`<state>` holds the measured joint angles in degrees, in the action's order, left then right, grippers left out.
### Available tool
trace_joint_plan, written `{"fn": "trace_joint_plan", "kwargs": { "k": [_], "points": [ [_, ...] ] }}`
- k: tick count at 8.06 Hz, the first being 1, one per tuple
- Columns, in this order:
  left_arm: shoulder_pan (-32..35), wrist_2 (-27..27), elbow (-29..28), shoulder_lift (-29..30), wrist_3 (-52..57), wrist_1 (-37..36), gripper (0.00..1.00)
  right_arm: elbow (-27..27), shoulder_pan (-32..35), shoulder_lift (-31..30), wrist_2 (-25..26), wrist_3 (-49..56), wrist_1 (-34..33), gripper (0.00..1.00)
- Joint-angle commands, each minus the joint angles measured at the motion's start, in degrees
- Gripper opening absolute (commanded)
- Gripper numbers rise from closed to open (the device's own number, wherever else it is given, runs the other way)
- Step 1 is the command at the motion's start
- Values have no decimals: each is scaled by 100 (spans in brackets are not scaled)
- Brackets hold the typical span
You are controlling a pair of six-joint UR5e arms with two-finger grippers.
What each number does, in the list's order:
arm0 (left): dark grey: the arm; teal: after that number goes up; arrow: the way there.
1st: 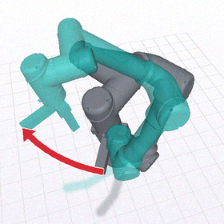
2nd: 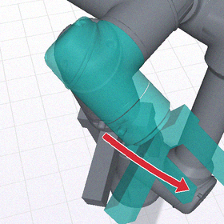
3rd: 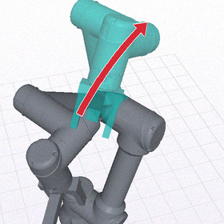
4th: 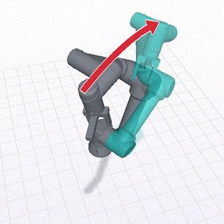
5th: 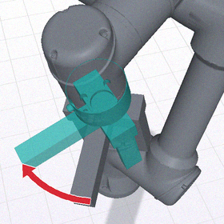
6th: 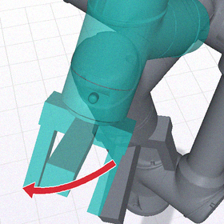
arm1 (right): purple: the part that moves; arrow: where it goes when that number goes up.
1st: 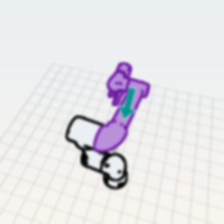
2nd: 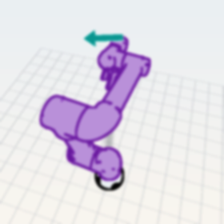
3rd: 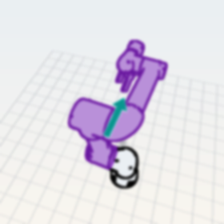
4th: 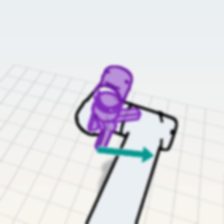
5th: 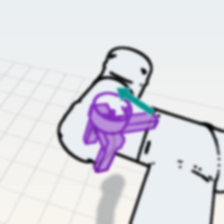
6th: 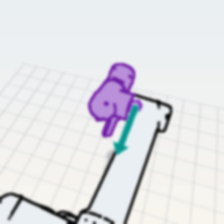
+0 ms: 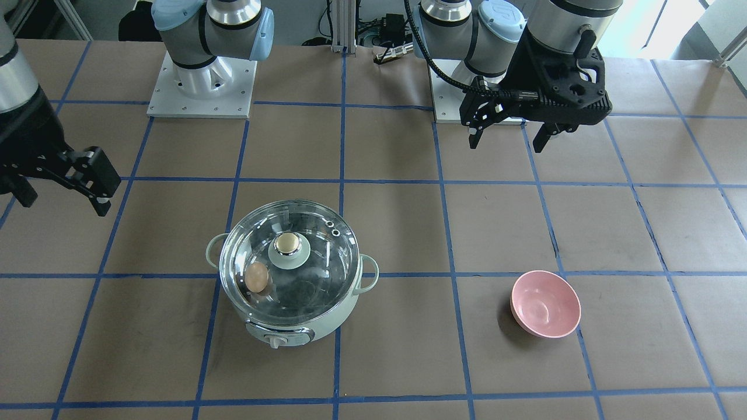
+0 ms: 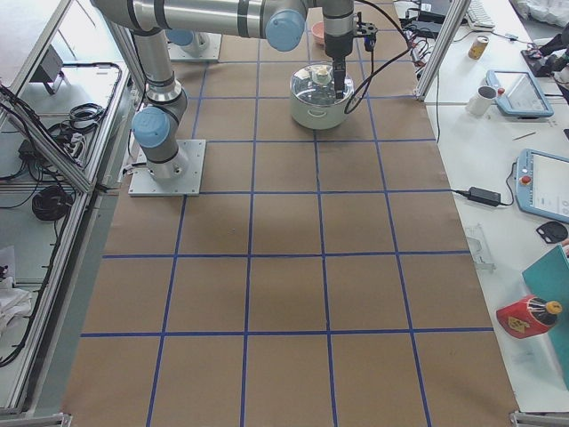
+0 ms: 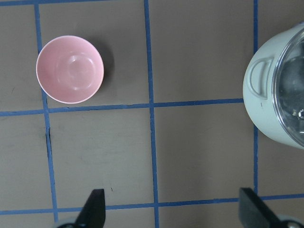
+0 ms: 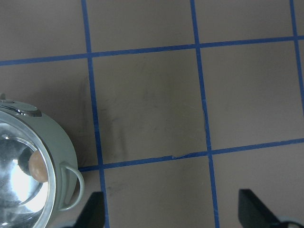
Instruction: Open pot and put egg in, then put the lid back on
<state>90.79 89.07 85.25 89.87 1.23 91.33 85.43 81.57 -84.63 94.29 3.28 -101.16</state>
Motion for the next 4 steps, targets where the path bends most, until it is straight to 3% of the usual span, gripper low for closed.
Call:
{"fn": "trace_joint_plan", "kwargs": {
  "k": [1, 4],
  "points": [
    [0, -12, 0, 4, 0, -2, 100, 17, -177, -141, -198, -90, 323, 100],
    [-9, -12, -8, 4, 0, -2, 100, 52, 120, -273, -692, -82, 615, 100]
  ]
}}
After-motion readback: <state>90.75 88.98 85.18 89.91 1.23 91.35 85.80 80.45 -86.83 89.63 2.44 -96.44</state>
